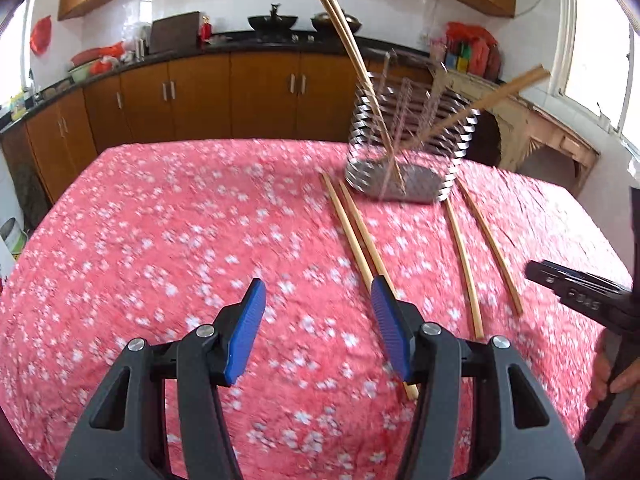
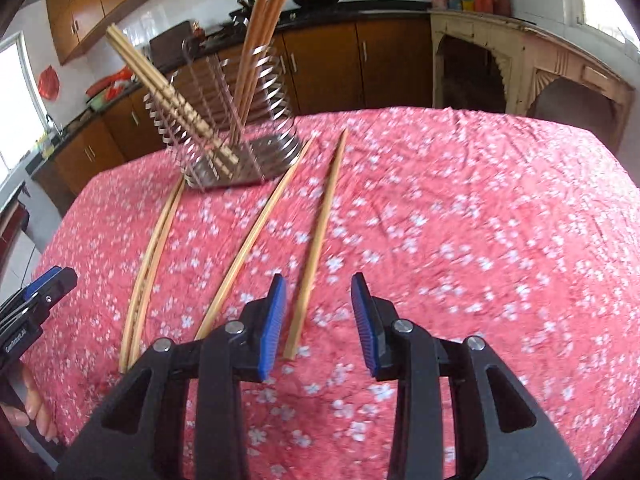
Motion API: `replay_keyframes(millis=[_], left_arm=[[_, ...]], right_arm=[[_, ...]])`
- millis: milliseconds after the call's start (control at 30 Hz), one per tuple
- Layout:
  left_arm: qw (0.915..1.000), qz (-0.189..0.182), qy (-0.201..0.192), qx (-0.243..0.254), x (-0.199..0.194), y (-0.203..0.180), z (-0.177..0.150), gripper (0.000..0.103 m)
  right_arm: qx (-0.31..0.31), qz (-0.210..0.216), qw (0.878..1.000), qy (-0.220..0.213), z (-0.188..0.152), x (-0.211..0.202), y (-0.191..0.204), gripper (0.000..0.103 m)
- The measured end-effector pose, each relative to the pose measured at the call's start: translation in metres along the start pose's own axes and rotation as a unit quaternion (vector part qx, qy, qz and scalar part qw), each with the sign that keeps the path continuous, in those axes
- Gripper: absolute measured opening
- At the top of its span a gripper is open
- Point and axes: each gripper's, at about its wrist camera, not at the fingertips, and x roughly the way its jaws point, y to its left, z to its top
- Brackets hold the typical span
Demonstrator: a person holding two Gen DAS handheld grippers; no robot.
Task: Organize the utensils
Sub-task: 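Lower the left tool onto a loose chopstick while the right tool closes on another chopstick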
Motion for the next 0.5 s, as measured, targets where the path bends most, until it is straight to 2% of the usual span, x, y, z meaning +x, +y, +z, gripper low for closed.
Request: replay_keyframes(millis=[100, 200, 233, 300, 500], left_arm=[[0.9999, -0.007, 0.011, 0.001, 0.006, -0.003, -0.008, 0.055], [0.9996, -0.012, 0.025, 0.004, 0.014, -0.011, -0.01, 0.055], [0.9995, -0.014, 0.027, 0.005, 0.015, -0.013, -0.011, 0.055], [0.9993, -0.016, 0.033, 0.011, 0.019, -0.018, -0.013, 0.055], [0.9978, -0.009, 0.059, 0.029, 0.034, -0.032, -0.017, 0.041]], right_arm=[[-0.007, 0.0, 1.0, 0.011, -0.002, 0.01, 0.009, 0.034], [-0.021, -0.021, 0.999, 0.021, -0.004, 0.019, 0.013, 0.032], [-0.025, -0.029, 0.999, 0.016, -0.005, 0.02, 0.012, 0.029], [-0.034, -0.045, 0.998, 0.014, -0.007, 0.02, 0.008, 0.009], [0.001, -0.046, 0.999, 0.014, -0.002, 0.02, -0.02, 0.008]])
